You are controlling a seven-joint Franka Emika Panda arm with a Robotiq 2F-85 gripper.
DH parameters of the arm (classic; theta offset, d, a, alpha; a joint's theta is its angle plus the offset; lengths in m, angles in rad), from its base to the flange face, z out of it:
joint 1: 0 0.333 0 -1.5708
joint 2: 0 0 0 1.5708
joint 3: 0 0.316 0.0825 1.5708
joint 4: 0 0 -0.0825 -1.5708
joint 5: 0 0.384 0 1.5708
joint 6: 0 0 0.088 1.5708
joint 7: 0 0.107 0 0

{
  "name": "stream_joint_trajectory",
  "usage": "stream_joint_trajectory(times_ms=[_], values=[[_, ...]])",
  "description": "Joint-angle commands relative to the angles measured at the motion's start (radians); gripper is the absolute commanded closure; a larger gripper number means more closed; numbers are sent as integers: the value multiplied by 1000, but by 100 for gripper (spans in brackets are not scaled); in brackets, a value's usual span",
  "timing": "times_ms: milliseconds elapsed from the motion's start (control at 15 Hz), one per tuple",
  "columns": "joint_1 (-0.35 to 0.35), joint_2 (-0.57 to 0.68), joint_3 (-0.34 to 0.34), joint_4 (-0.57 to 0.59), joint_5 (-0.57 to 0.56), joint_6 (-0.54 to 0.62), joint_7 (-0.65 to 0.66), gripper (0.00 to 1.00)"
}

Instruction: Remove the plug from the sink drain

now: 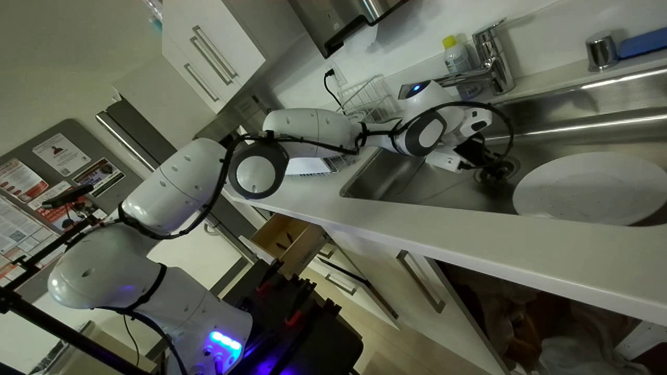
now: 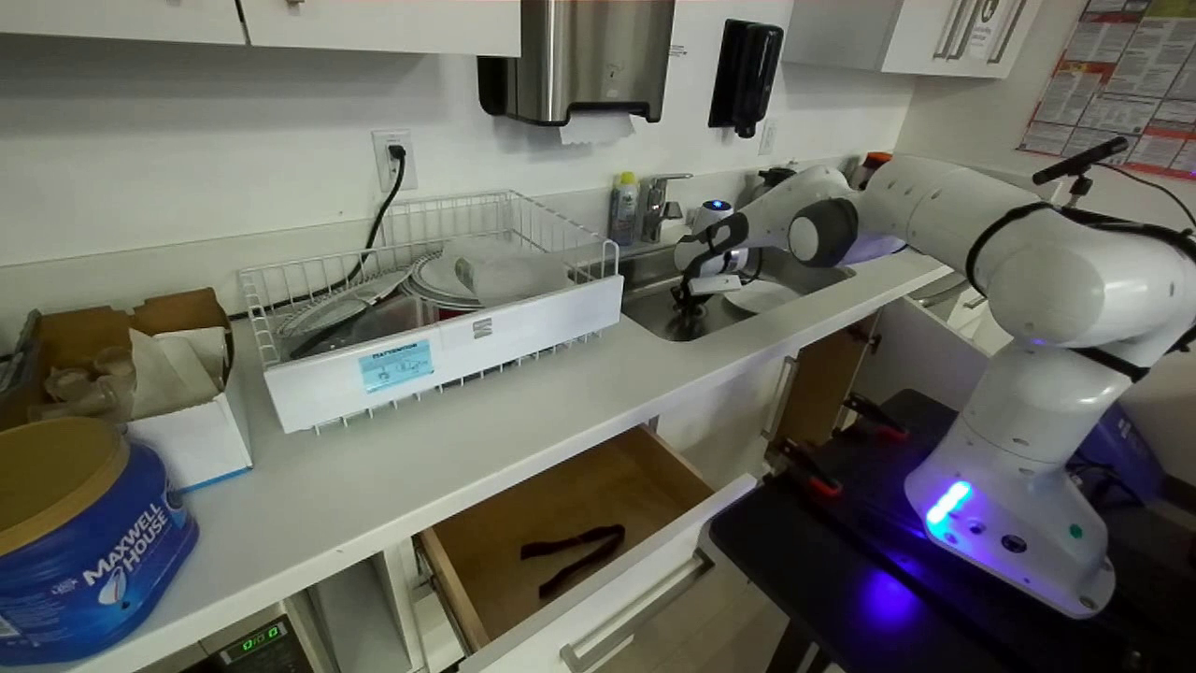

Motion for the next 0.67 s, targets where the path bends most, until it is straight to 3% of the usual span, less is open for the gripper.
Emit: stream_joint_trajectory(times_ms=[0,600], values=[[2,-129,-6,-113,-3,-33,-15,95],[17,-407,16,-447,-25,88,-193,95]])
